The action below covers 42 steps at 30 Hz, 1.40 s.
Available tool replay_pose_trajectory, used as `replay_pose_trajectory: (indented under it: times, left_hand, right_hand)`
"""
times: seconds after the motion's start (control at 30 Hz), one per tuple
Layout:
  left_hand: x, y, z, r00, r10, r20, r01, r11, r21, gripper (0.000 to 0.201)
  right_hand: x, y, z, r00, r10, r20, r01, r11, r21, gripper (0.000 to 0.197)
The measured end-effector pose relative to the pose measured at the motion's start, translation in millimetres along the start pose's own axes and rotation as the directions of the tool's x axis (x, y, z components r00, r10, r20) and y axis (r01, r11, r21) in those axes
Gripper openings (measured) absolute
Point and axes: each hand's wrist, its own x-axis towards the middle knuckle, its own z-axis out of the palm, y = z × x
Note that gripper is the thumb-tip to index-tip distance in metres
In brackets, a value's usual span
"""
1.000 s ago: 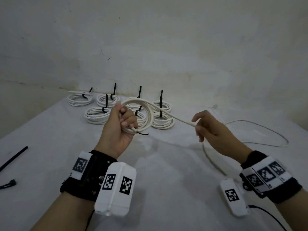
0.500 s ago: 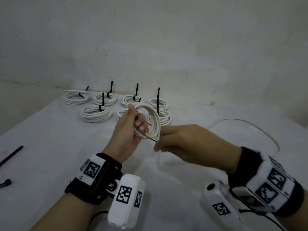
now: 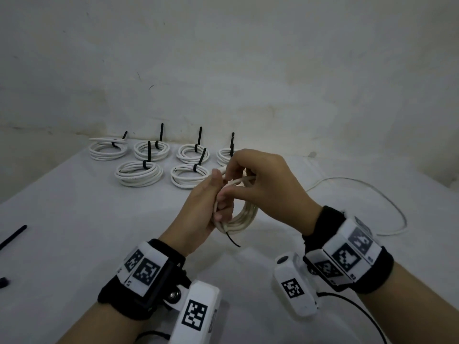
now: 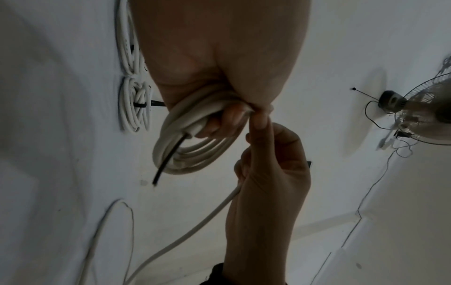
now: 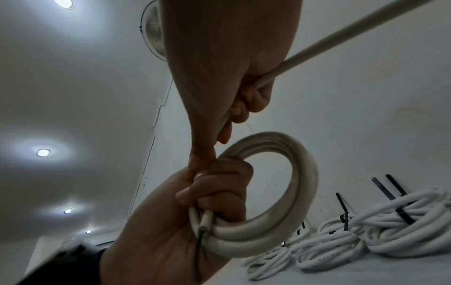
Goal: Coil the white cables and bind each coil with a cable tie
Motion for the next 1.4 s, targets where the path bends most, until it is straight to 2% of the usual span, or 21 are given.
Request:
replay_pose_trajectory:
  times: [0.1, 0.2, 0.3, 0.33, 0.37, 0.43, 0.53, 0.6, 0.67, 0.7, 0.73, 0.8, 0.87, 0.93, 1.0, 1.07, 1.13, 1.2, 1.3, 1.37, 1.4]
  left_hand:
    - [0.8, 1.1, -2.7, 0.999, -0.026, 0.019, 0.027, 1.0, -0.005, 0.049]
    - [0.3, 0.8, -11.3, 0.994, -0.028, 0.107, 0.029, 1.0, -0.009, 0.058]
    - [1.0, -0.2, -16.4, 0.983, 0.008, 0.184, -0.008, 1.0, 0.0, 0.074]
    - [1.4, -0.2, -17.3, 0.981, 0.022, 0.195, -0.02, 1.0, -0.013, 0.073]
    - [1.2, 0.8, -17.0, 0.981, 0.029, 0.192, -0.023, 0.999, -0.033, 0.063]
    - [1.3, 3.4, -17.0, 0.991, 0.044, 0.124, -0.035, 0.996, -0.078, 0.03]
    - [2.0, 5.8, -18.1, 0.999, 0.035, 0.006, -0.034, 0.996, -0.086, 0.029]
    - [2.6, 8.1, -15.7, 0.999, 0.018, -0.032, -0.021, 0.997, -0.078, 0.029]
    - [2.7, 10.5, -13.9, 0.996, 0.012, -0.083, -0.014, 1.0, -0.022, 0.018]
    - [2.1, 12.4, -12.3, 0.994, 0.016, -0.105, -0.015, 1.0, 0.009, 0.006]
    - [1.8, 13.1, -12.3, 0.992, 0.028, -0.119, -0.023, 0.999, 0.042, 0.008]
    - [2.3, 13.0, -13.1, 0.987, 0.05, -0.15, -0.036, 0.995, 0.094, 0.027]
    - [1.4, 12.4, -13.1, 0.979, 0.099, -0.178, -0.067, 0.983, 0.173, 0.033]
    - [1.2, 10.6, -11.3, 0.974, 0.135, -0.182, -0.087, 0.965, 0.249, 0.024]
    - [1.7, 7.7, -8.9, 0.966, 0.169, -0.196, -0.11, 0.953, 0.281, 0.017]
    - [2.9, 4.2, -8.7, 0.955, 0.195, -0.222, -0.122, 0.945, 0.302, 0.015]
    - [3.6, 2.3, -8.8, 0.952, 0.197, -0.232, -0.125, 0.948, 0.292, 0.012]
    - [4.5, 1.1, -7.8, 0.958, 0.177, -0.224, -0.117, 0.959, 0.26, 0.015]
    - [2.9, 1.9, -1.2, 0.971, 0.135, -0.199, -0.098, 0.978, 0.186, 0.029]
    - [3.8, 2.5, 1.1, 0.986, 0.036, -0.162, -0.027, 0.998, 0.058, 0.046]
    - [5.5, 2.0, 1.3, 0.989, -0.046, -0.138, 0.046, 0.999, 0.0, 0.059]
  right_hand:
    - [0.6, -1.5, 2.7, 0.998, 0.01, -0.056, -0.012, 0.999, -0.039, 0.029]
    - [0.8, -1.7, 7.7, 0.994, 0.04, -0.097, -0.05, 0.994, -0.097, 0.032]
    - [2.9, 1.9, 12.1, 0.988, 0.081, -0.131, -0.082, 0.997, -0.005, 0.035]
    - [3.4, 3.5, 12.4, 0.987, 0.083, -0.138, -0.078, 0.996, 0.045, 0.033]
    - [3.5, 5.9, 11.6, 0.987, 0.093, -0.131, -0.082, 0.993, 0.088, 0.03]
    - [1.5, 10.8, 7.4, 0.987, 0.155, -0.036, -0.147, 0.975, 0.169, 0.023]
    - [-5.0, 17.4, 4.3, 0.955, 0.248, 0.162, -0.29, 0.892, 0.345, 0.026]
    - [-8.4, 20.0, 5.6, 0.944, 0.272, 0.185, -0.325, 0.855, 0.404, 0.023]
    - [-10.6, 22.5, 6.1, 0.937, 0.294, 0.187, -0.347, 0.83, 0.436, 0.021]
    - [-11.8, 23.3, 5.8, 0.929, 0.312, 0.2, -0.37, 0.798, 0.476, 0.02]
    - [-13.2, 24.1, 5.2, 0.916, 0.335, 0.221, -0.401, 0.746, 0.531, 0.018]
    - [-15.7, 25.2, 3.6, 0.887, 0.375, 0.269, -0.456, 0.622, 0.636, 0.019]
    - [-17.8, 24.4, 4.0, 0.862, 0.401, 0.311, -0.494, 0.526, 0.692, 0.025]
    - [-19.9, 22.1, 6.2, 0.844, 0.414, 0.342, -0.516, 0.45, 0.729, 0.03]
    - [-21.0, 20.0, 9.5, 0.817, 0.427, 0.387, -0.539, 0.33, 0.775, 0.035]
    - [-20.3, 17.5, 12.6, 0.773, 0.447, 0.45, -0.572, 0.185, 0.799, 0.035]
    - [-18.3, 14.7, 14.1, 0.729, 0.467, 0.501, -0.602, 0.089, 0.793, 0.035]
    - [-16.9, 11.2, 14.2, 0.696, 0.499, 0.516, -0.619, 0.052, 0.784, 0.039]
    - [-17.1, 6.1, 10.9, 0.674, 0.577, 0.461, -0.614, 0.092, 0.784, 0.047]
    - [-17.9, 4.0, 5.5, 0.687, 0.61, 0.394, -0.558, 0.096, 0.824, 0.047]
    - [-18.4, 3.4, 1.3, 0.699, 0.619, 0.359, -0.509, 0.077, 0.857, 0.046]
